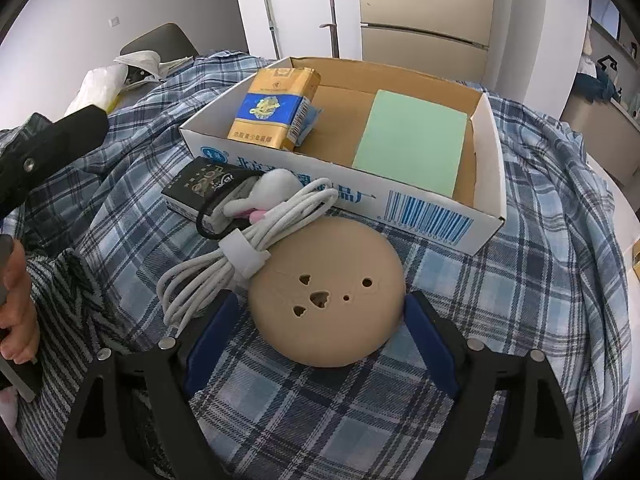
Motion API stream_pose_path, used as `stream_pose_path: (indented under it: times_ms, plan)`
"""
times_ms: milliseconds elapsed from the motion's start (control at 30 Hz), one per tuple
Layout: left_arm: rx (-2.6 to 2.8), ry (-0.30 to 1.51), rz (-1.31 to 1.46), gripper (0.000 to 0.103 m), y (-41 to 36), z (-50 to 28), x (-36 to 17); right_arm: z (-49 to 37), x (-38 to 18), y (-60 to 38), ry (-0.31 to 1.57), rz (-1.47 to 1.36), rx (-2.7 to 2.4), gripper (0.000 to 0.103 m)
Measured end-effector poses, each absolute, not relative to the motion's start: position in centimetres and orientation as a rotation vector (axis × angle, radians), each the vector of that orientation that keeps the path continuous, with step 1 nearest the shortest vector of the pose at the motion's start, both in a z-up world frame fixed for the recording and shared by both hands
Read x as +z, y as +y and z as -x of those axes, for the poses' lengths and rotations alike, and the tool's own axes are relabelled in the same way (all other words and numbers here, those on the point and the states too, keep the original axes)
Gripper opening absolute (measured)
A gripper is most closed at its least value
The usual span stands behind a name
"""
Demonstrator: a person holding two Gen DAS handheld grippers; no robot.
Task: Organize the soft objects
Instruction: 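Lower the right tool onto the round beige wooden disc and grasp it, then lift the disc with the right tool while the left tool grasps the coiled white cable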
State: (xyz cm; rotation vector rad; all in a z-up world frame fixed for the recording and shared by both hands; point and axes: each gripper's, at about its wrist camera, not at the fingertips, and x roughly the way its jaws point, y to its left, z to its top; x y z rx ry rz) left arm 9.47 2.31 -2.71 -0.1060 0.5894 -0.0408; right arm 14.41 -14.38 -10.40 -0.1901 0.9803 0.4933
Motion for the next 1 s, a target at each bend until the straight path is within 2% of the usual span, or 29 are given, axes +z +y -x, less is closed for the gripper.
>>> stream_pose_path:
  times_ms: [200,267,367,667,767,1000]
  plan:
    - [-0.087,0.629,0.113,0.103,2.0,-9.8,-3.1,-14.6,-10.9,-13.9,0.992,0.222,0.470,0.086]
    - [-0.129,0.645,0.100,0.103,1.5,-9.9,-3.3,-14.6,-10.8,-13.6,0.982,0.232,0.465,0.078]
    - [-0.225,0.658,0.053,0.102,-0.2,-9.9,-3.5,-14.5,-10.2,-14.0,0.953,0.200,0.473,0.077]
    - [-0.393,0.827,0.003,0.068,-3.0,-11.5,-5.8,-14.3,-9.8,-13.8,0.942,0.221,0.465,0.077]
    - [-0.409,0.895,0.067,0.053,-2.2,-12.4,-6.7,-14.3,-9.9,-13.8,0.948,0.221,0.465,0.077]
    - [-0.446,0.992,0.074,0.050,-2.3,-12.5,-7.7,-14.3,-10.2,-14.1,0.969,0.223,0.459,0.077]
